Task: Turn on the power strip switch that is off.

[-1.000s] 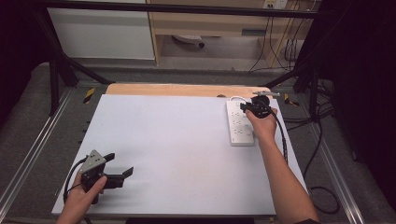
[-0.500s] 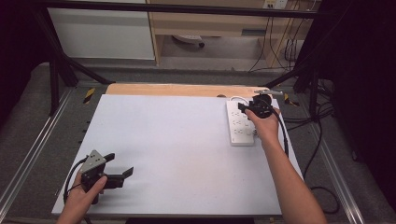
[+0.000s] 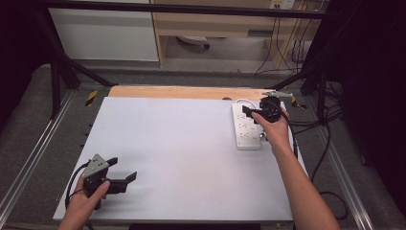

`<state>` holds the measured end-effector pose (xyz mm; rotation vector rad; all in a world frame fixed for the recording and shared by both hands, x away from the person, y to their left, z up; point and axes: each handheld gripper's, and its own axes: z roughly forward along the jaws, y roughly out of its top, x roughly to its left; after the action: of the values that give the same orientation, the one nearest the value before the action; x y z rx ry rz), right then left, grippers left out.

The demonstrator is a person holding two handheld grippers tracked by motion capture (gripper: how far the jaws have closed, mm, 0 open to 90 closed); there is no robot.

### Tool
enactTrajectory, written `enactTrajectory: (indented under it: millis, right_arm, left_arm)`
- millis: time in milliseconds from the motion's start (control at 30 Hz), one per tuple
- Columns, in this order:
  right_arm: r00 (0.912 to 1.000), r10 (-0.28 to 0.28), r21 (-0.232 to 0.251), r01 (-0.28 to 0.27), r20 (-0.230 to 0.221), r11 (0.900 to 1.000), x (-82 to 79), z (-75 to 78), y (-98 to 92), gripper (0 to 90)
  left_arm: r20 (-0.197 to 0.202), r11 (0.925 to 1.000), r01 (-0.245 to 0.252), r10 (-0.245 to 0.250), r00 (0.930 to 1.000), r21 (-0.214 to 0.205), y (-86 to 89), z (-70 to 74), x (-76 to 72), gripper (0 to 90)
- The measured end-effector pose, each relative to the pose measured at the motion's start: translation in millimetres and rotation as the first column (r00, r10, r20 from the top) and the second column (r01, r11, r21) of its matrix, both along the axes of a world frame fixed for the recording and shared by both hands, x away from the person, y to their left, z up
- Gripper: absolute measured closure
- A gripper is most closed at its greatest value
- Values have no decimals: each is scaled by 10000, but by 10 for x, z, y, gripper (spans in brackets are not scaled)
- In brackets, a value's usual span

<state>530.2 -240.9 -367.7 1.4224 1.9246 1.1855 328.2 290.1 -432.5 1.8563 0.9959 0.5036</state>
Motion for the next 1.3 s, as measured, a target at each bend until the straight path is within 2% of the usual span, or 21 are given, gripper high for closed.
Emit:
enactTrajectory:
  millis: [100,233,333,567,700,900,1167,1300]
  right_arm:
    - [9999,155,130,-156,52,9998,-49,43,16,106]
    - [9984,270,70,-273,491,9996,-161,92,14,52]
    - [9967,331,-25,-330,740,9995,-251,122,5,51]
    - [9900,729,253,-765,1209,9967,-517,188,-67,47]
    - [9870,816,-12,-822,1387,9966,-711,167,-100,44]
    - [9816,960,101,-990,1649,9950,-1002,113,-186,47]
    - [9687,1001,145,-1062,2270,9942,-1364,68,-349,53]
    - [9659,999,93,-1052,2388,9944,-1512,-2,-424,53]
  left_arm:
    - [0,10000,-9,9,10000,-16,4,0,0,55]
    - [20,10000,-12,12,10000,-44,2,3,-3,55]
    - [13,10000,1,-1,10000,-48,1,4,-4,55]
    - [26,10000,-19,19,10000,-70,-1,7,-4,55]
    - [49,10000,-41,41,10000,-51,3,13,-10,55]
    - [88,10000,-45,46,10000,-42,-3,18,-15,54]
    - [135,10000,-69,69,9999,-33,-14,38,-42,54]
    - [209,9997,-110,115,9997,-232,-15,59,-76,53]
